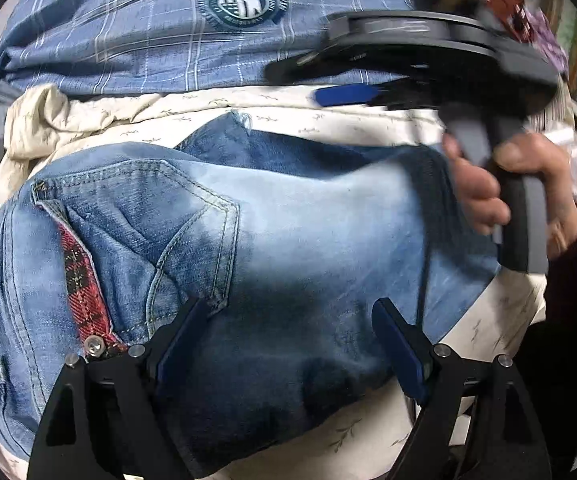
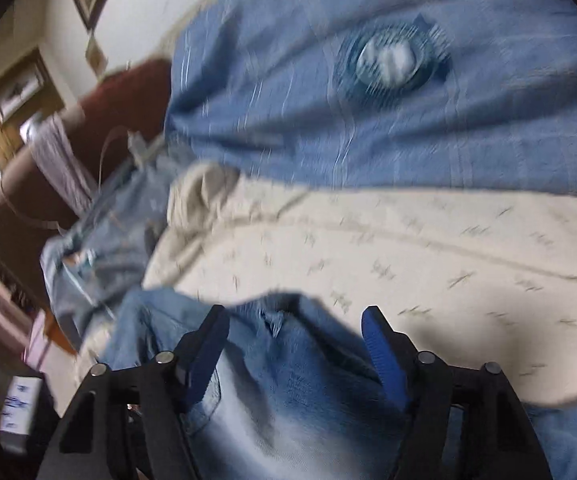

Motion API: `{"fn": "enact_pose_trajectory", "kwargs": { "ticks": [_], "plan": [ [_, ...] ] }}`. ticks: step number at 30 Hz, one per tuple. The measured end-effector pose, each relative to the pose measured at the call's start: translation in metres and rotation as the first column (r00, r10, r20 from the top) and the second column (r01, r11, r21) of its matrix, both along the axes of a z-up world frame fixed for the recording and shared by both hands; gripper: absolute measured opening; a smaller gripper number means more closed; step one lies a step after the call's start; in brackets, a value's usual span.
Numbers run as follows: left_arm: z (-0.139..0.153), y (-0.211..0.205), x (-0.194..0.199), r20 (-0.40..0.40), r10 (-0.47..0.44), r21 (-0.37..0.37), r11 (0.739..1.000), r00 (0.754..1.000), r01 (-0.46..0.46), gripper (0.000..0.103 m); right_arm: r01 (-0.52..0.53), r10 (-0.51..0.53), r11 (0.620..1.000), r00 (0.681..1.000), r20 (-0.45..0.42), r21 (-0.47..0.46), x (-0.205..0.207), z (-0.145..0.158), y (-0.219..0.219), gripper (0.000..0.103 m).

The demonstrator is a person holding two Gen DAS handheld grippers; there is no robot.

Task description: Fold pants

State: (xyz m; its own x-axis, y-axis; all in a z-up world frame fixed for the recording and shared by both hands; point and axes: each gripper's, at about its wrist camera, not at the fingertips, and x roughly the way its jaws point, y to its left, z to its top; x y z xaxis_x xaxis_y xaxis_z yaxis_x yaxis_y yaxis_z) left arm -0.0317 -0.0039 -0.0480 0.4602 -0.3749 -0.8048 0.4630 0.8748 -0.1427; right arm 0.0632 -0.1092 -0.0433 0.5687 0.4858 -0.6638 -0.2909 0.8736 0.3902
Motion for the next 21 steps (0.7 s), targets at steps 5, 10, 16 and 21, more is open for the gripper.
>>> {"fn": "enact_pose_trajectory", "kwargs": {
  "ticks": [5, 10, 16, 21],
  "plan": [
    [-0.002, -0.003, -0.007, 0.022, -0.037, 0.058, 0.998, 0.999, 0.036, 0.085, -0.11, 0.106, 0.991, 0.993, -0.057, -0.07, 0.018, -0.022, 0.027, 0.06],
    [0.0, 0.004, -0.005, 0.001, -0.036, 0.027, 0.999, 0.999, 0.035, 0.085, -0.147, 0.129, 0.972, 0.986, -0.102, -0.186, 0.02, -0.038, 0.039, 0.039],
    [0.0, 0.002, -0.003, 0.003, -0.035, 0.039, 0.999, 0.999, 0.035, 0.085, -0.111, 0.099, 0.93, 0.994, -0.051, -0.35, 0.007, -0.031, 0.062, 0.019],
    [0.0, 0.001, -0.002, 0.01, -0.019, 0.057, 0.998, 1.0, 0.018, 0.084, -0.041, 0.042, 0.92, 0.999, -0.005, -0.389, 0.016, -0.041, 0.075, 0.019]
  ]
}}
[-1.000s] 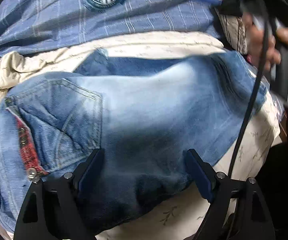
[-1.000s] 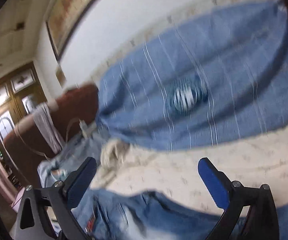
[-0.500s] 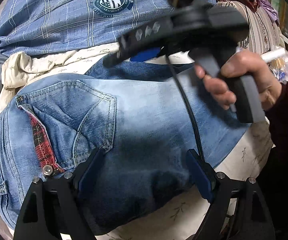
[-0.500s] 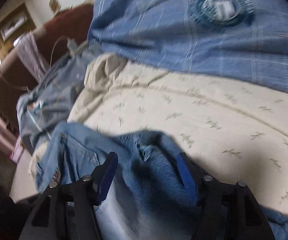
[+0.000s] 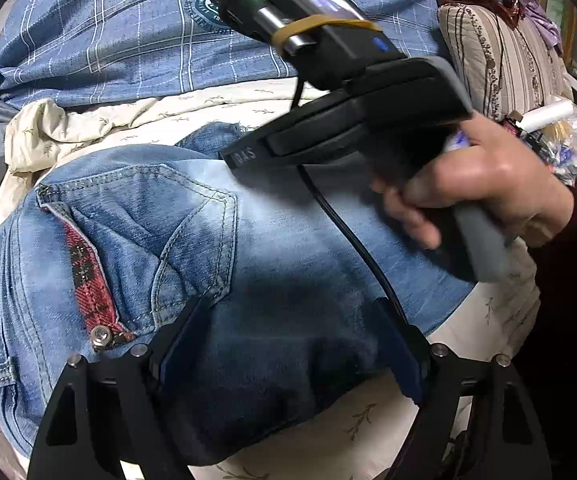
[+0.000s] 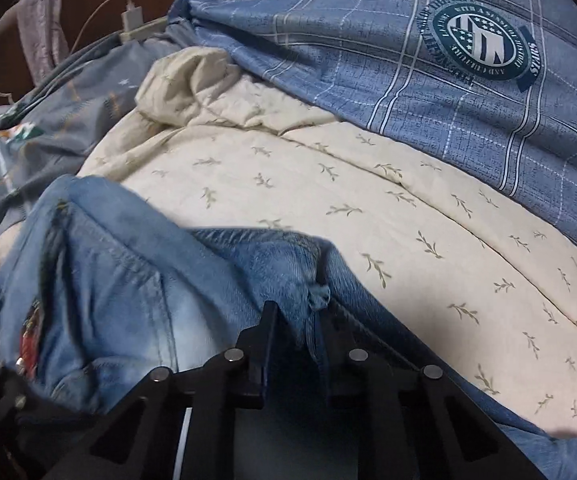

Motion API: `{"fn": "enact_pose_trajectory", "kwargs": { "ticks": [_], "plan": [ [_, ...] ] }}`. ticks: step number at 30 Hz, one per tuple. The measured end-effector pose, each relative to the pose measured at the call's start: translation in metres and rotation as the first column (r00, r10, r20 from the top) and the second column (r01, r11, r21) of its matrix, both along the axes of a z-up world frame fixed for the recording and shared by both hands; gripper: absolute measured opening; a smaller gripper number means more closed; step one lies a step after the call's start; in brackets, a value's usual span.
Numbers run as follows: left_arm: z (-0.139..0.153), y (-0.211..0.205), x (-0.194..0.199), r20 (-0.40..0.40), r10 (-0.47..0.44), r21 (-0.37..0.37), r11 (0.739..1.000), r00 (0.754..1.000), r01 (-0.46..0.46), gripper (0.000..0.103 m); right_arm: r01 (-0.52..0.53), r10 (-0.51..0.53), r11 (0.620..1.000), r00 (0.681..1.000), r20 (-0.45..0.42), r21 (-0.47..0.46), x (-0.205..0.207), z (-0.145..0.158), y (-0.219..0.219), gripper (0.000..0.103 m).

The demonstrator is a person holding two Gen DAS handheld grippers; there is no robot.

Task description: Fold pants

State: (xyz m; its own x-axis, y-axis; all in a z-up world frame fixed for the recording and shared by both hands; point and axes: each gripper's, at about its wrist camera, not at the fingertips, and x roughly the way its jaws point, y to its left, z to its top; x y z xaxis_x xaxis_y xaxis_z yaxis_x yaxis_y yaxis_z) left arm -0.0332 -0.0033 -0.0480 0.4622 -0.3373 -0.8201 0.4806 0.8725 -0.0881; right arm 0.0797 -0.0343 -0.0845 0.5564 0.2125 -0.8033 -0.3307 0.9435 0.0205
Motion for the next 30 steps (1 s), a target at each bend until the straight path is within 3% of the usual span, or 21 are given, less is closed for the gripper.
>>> {"fn": "enact_pose_trajectory", "kwargs": {
  "ticks": [5, 7, 11, 14, 16, 19, 22, 25, 30],
  "plan": [
    [0.0, 0.003, 0.001, 0.01, 0.02, 0.007, 1.0, 1.0, -0.02, 0.084, 0.048, -0.048, 0.997, 0.999, 0.007, 0.067, 0.016, -0.001, -0.007, 0.019],
    [-0.001, 0.002, 0.0, 0.011, 0.019, 0.016, 1.0, 1.0, -0.019, 0.084, 0.075, -0.074, 0.988, 0.997, -0.015, 0.134, 0.023, 0.0, -0.015, 0.019],
    [-0.007, -0.007, -0.007, 0.023, -0.005, 0.092, 0.996, 1.0, 0.003, 0.084, 0.11, -0.097, 0.959, 0.993, -0.061, 0.262, 0.029, 0.0, -0.028, 0.019],
    [-0.005, -0.004, -0.006, 0.014, 0.003, 0.069, 0.998, 1.0, -0.003, 0.084, 0.136, -0.087, 0.895, 0.987, -0.132, 0.424, 0.03, 0.008, -0.053, 0.019],
    [-0.001, 0.002, -0.003, 0.003, 0.017, 0.023, 1.0, 1.0, -0.017, 0.084, 0.16, -0.111, 0.858, 0.986, -0.127, 0.489, 0.025, 0.024, -0.074, 0.019],
    [0.006, 0.007, -0.003, 0.017, 0.032, -0.019, 0.999, 0.999, -0.032, 0.084, 0.165, -0.145, 0.865, 0.986, -0.078, 0.475, 0.01, 0.049, -0.104, 0.02],
    [0.014, 0.01, -0.004, 0.059, 0.055, -0.044, 0.998, 0.997, -0.052, 0.084, 0.209, -0.182, 0.873, 0.978, -0.103, 0.441, -0.003, 0.055, -0.132, 0.02],
    [0.014, 0.01, 0.0, 0.036, 0.06, -0.068, 0.996, 0.998, -0.057, 0.084, 0.227, -0.174, 0.883, 0.971, -0.162, 0.411, -0.014, 0.048, -0.144, 0.02],
    [0.002, -0.006, 0.004, 0.005, 0.034, 0.002, 0.999, 0.999, -0.034, 0.084, 0.253, -0.18, 0.923, 0.949, -0.257, 0.289, -0.021, 0.018, -0.141, 0.02]
  ]
}}
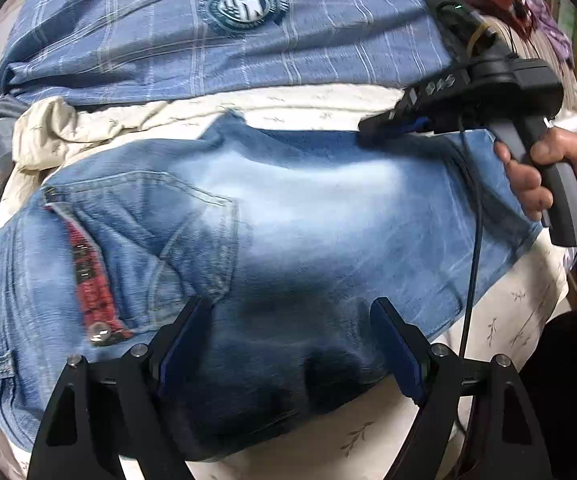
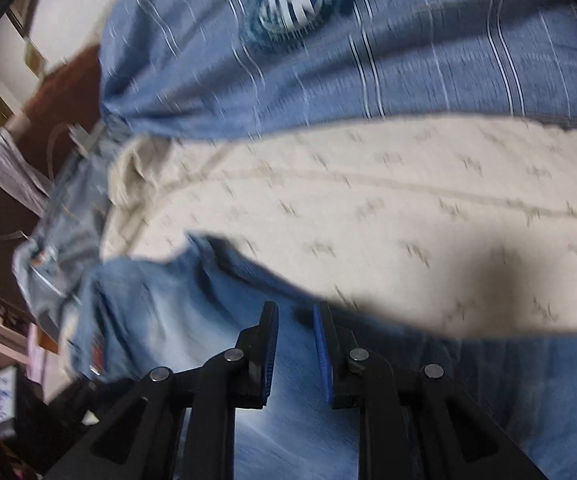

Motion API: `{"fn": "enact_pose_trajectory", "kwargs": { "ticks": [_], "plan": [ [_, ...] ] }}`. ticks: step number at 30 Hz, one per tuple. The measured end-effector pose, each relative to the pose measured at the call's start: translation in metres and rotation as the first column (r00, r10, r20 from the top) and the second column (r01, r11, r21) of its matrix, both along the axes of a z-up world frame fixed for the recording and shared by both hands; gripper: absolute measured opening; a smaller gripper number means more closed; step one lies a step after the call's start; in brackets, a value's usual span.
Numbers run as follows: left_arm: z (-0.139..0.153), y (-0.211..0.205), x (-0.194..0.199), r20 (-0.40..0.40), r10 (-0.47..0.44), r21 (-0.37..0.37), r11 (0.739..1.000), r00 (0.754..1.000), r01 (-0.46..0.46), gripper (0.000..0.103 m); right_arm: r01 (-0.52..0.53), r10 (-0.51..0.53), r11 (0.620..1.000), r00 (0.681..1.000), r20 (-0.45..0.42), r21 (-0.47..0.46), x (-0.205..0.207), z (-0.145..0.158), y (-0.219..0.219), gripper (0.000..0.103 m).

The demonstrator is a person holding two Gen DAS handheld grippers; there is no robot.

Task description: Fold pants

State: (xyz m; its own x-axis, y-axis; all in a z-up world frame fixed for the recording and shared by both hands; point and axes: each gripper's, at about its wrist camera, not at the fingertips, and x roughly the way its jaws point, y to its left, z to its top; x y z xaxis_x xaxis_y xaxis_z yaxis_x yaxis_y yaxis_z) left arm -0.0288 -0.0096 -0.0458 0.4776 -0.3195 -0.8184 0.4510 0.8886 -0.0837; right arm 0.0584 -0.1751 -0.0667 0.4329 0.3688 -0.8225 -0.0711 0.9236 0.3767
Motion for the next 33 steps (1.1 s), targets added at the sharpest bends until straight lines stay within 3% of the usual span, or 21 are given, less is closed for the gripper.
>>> {"fn": "enact_pose_trajectory", "kwargs": {
  "ticks": [2, 4, 8, 11, 15, 18, 19, 21, 25, 30, 33],
  "plan": [
    [-0.005, -0.008, -0.001, -0.002, -0.008, 0.048, 0.999, 1.0, 0.008, 0.084, 0.007, -0.007, 1.0, 1.0, -0.019, 0.003, -0.004, -0.015, -0.004, 0.021],
    [-0.005, -0.012, -0.001, 0.009, -0.016, 0.059, 0.998, 1.0, 0.016, 0.084, -0.012, 0.012, 1.0, 1.0, 0.0, -0.001, -0.012, -0.006, -0.007, 0.02],
    [0.007, -0.011, -0.001, 0.041, -0.012, -0.022, 1.0, 0.999, 0.012, 0.084, 0.043, -0.041, 0.999, 0.993, 0.113, -0.015, -0.038, 0.021, -0.036, 0.021],
    [0.016, -0.015, -0.002, 0.076, -0.008, -0.075, 0.997, 0.997, 0.014, 0.084, 0.17, -0.165, 0.985, 0.974, 0.154, -0.019, -0.058, 0.035, -0.082, 0.021],
    [0.01, -0.028, 0.005, 0.05, -0.002, -0.068, 0.998, 0.999, 0.006, 0.084, 0.338, -0.334, 0.941, 0.935, 0.115, -0.017, -0.072, 0.021, -0.135, 0.021],
    [0.004, -0.039, 0.008, 0.036, 0.015, -0.033, 0.999, 0.999, -0.014, 0.084, 0.385, -0.382, 0.922, 0.922, 0.056, -0.041, -0.076, 0.0, -0.155, 0.021],
    [0.0, -0.041, 0.01, 0.03, 0.02, -0.011, 1.0, 0.999, -0.02, 0.085, 0.393, -0.392, 0.92, 0.919, 0.05, -0.009, -0.079, -0.007, -0.16, 0.022],
    [-0.009, -0.046, 0.015, -0.002, 0.032, 0.05, 0.998, 0.999, -0.032, 0.088, 0.399, -0.399, 0.917, 0.915, 0.055, 0.002, -0.084, -0.002, -0.161, 0.021],
    [-0.014, -0.05, 0.015, 0.024, 0.034, 0.109, 0.993, 0.999, -0.037, 0.097, 0.393, -0.393, 0.919, 0.918, 0.058, 0.015, -0.101, 0.006, -0.152, 0.021],
    [-0.013, -0.048, 0.017, 0.017, 0.048, 0.11, 0.993, 0.999, -0.049, 0.098, 0.379, -0.379, 0.925, 0.922, 0.079, 0.017, -0.13, 0.009, -0.133, 0.021],
    [-0.014, -0.05, 0.017, 0.017, 0.051, 0.116, 0.992, 0.999, -0.053, 0.098, 0.39, -0.39, 0.921, 0.92, 0.036, -0.002, -0.141, -0.005, -0.126, 0.022]
  ]
}}
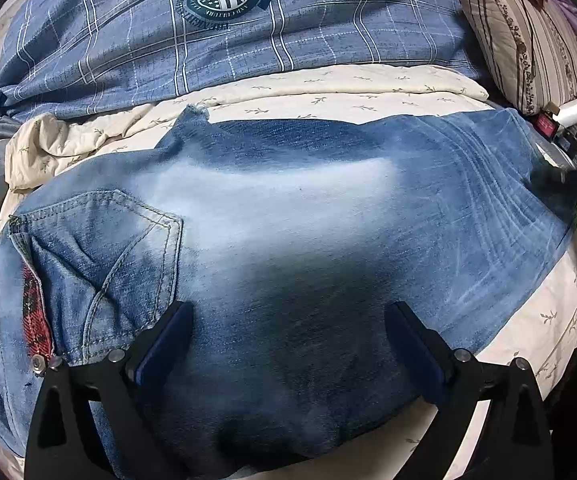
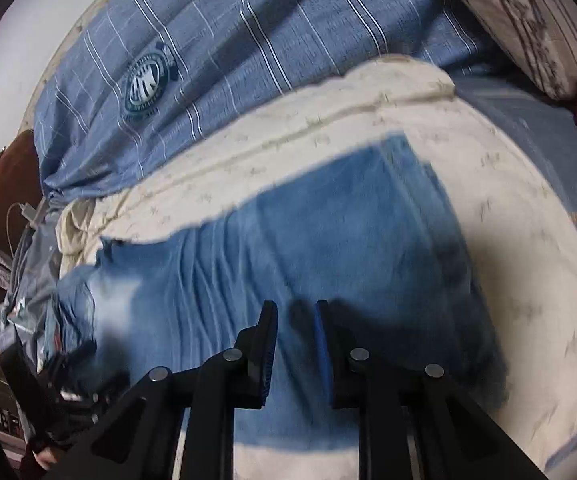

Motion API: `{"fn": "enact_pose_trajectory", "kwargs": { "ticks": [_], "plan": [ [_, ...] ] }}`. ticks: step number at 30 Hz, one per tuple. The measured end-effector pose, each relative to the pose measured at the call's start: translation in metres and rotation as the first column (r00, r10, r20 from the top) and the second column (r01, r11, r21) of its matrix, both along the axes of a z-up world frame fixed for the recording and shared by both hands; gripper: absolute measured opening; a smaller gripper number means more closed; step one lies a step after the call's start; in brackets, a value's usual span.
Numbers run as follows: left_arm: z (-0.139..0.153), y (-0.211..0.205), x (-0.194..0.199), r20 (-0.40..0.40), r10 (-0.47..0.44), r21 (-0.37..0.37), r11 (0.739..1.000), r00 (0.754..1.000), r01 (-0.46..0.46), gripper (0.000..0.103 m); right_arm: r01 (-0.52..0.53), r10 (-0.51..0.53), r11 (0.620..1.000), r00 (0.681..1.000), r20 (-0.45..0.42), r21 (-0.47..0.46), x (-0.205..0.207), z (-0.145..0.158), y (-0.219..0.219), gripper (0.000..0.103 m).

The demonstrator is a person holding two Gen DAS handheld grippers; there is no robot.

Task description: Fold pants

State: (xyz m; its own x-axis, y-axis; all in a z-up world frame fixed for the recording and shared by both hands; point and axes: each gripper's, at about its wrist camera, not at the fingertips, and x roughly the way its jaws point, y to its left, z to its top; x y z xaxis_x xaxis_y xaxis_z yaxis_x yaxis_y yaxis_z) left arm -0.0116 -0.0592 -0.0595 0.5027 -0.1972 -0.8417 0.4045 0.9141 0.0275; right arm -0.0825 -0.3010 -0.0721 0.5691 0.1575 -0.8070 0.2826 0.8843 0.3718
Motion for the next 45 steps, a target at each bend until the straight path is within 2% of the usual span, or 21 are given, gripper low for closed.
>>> {"fn": "enact_pose_trajectory", "kwargs": {
  "ticks": [4, 5, 9, 12, 17, 20, 27, 34, 40, 45],
  "plan": [
    [0.0, -0.002, -0.002, 0.0, 0.009, 0.008, 1.0, 1.0, -0.009, 0.099, -0.015, 0.015, 0.999, 1.0, 0.0, -0.047, -0.001, -0.006, 0.008, 0.025],
    [0.0, -0.003, -0.003, 0.001, 0.012, 0.009, 1.0, 1.0, -0.012, 0.099, -0.02, 0.02, 0.999, 1.0, 0.003, -0.042, -0.002, -0.006, 0.008, 0.029],
    [0.001, -0.003, -0.006, 0.002, 0.017, 0.011, 1.0, 1.0, -0.017, 0.1, -0.012, 0.012, 1.0, 1.0, 0.007, -0.005, 0.001, -0.005, 0.007, 0.035],
    [0.004, -0.002, -0.008, 0.018, 0.022, 0.017, 1.0, 1.0, -0.022, 0.099, -0.013, 0.013, 1.0, 1.0, 0.009, -0.016, 0.001, 0.0, 0.007, 0.035],
    [0.014, -0.001, -0.012, 0.08, 0.03, 0.012, 0.999, 0.996, -0.031, 0.099, -0.037, 0.037, 0.999, 0.995, 0.09, -0.005, -0.002, 0.016, 0.013, 0.036],
    [0.017, -0.003, -0.014, 0.12, 0.024, 0.042, 0.999, 0.993, -0.029, 0.099, -0.061, 0.06, 0.998, 0.992, 0.113, -0.001, 0.003, 0.02, 0.023, 0.036],
    [0.021, -0.003, -0.017, 0.143, 0.018, 0.063, 0.998, 0.99, -0.027, 0.099, -0.158, 0.158, 0.987, 0.984, 0.086, -0.016, 0.018, 0.014, 0.062, 0.036],
    [0.03, 0.007, -0.022, 0.178, 0.04, 0.048, 0.998, 0.983, -0.049, 0.099, -0.224, 0.226, 0.974, 0.969, 0.096, -0.033, 0.026, 0.014, 0.096, 0.036],
    [0.037, 0.025, -0.019, 0.185, 0.092, 0.028, 0.995, 0.978, -0.099, 0.099, -0.264, 0.265, 0.964, 0.96, 0.094, -0.027, 0.038, 0.013, 0.122, 0.036],
    [0.045, 0.056, -0.016, 0.217, 0.198, 0.023, 0.978, 0.956, -0.208, 0.099, -0.318, 0.319, 0.948, 0.942, 0.1, -0.025, 0.049, 0.012, 0.149, 0.036]
  ]
}}
